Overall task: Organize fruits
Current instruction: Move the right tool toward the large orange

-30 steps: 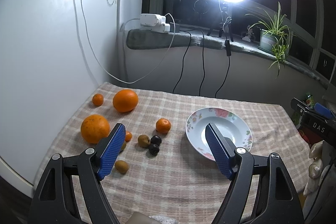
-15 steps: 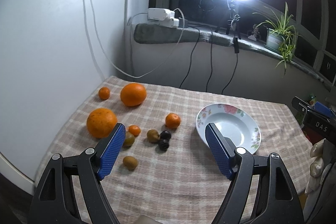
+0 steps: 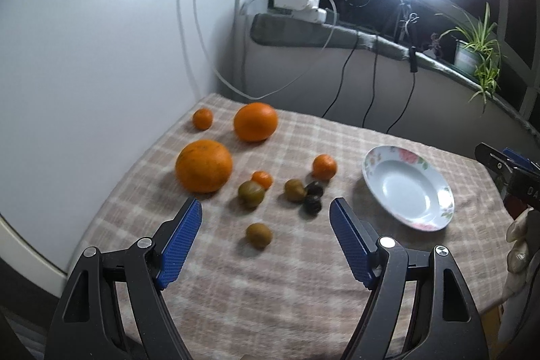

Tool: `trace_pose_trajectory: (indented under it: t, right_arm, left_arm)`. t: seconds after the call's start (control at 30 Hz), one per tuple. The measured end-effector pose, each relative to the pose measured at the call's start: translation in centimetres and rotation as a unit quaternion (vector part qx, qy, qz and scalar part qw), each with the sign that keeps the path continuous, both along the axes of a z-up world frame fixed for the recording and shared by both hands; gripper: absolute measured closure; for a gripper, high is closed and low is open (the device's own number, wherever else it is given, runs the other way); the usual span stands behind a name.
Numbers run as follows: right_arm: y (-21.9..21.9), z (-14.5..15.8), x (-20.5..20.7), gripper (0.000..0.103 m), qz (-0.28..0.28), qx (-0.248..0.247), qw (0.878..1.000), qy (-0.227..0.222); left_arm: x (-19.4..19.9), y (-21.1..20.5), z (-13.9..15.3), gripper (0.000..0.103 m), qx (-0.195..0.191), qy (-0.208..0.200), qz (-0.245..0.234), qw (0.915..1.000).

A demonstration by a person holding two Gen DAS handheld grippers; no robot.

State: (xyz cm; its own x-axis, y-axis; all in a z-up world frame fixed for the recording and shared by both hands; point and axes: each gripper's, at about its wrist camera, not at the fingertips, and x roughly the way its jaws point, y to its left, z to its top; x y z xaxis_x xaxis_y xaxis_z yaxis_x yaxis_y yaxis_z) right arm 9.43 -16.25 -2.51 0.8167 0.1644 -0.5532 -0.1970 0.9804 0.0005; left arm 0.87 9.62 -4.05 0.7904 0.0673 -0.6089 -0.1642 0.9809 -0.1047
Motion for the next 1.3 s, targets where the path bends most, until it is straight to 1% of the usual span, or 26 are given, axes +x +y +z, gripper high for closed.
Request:
trace_pose_trajectory:
  t: [0.1,0.37,0.67,0.97,1.07,1.2,1.3]
  right_arm:
    - [1.0,-0.3,0.4,0.000,0.024,0.011,1.000,0.008]
    - [4.2,-0.9,2.1,0.000,0.076,0.002,0.997,0.022]
    - [8.9,-2.0,4.8,0.000,0.147,-0.010,0.988,0.049]
    - [14.4,-2.7,7.8,0.000,0.216,-0.028,0.973,0.079]
    - [16.3,-3.1,8.6,0.000,0.232,-0.043,0.968,0.085]
    - [19.0,-3.8,9.4,0.000,0.264,-0.059,0.958,0.091]
    - [20.5,-4.5,10.2,0.000,0.285,-0.056,0.951,0.108]
  left_arm:
    - [-0.1,1.1,-0.7,0.026,-0.004,0.005,0.008,0.9999]
    - [0.1,3.5,-2.3,0.033,-0.025,0.023,0.024,0.9991]
    - [1.1,5.9,-3.3,0.033,-0.044,0.030,0.038,0.9979]
    - [2.8,8.0,-4.2,0.033,-0.066,0.033,0.048,0.9962]
    - [3.5,8.6,-4.6,0.033,-0.076,0.035,0.047,0.9954]
    - [4.3,9.3,-5.1,0.033,-0.091,0.038,0.046,0.9941]
    - [4.8,9.9,-5.5,0.033,-0.107,0.039,0.044,0.9925]
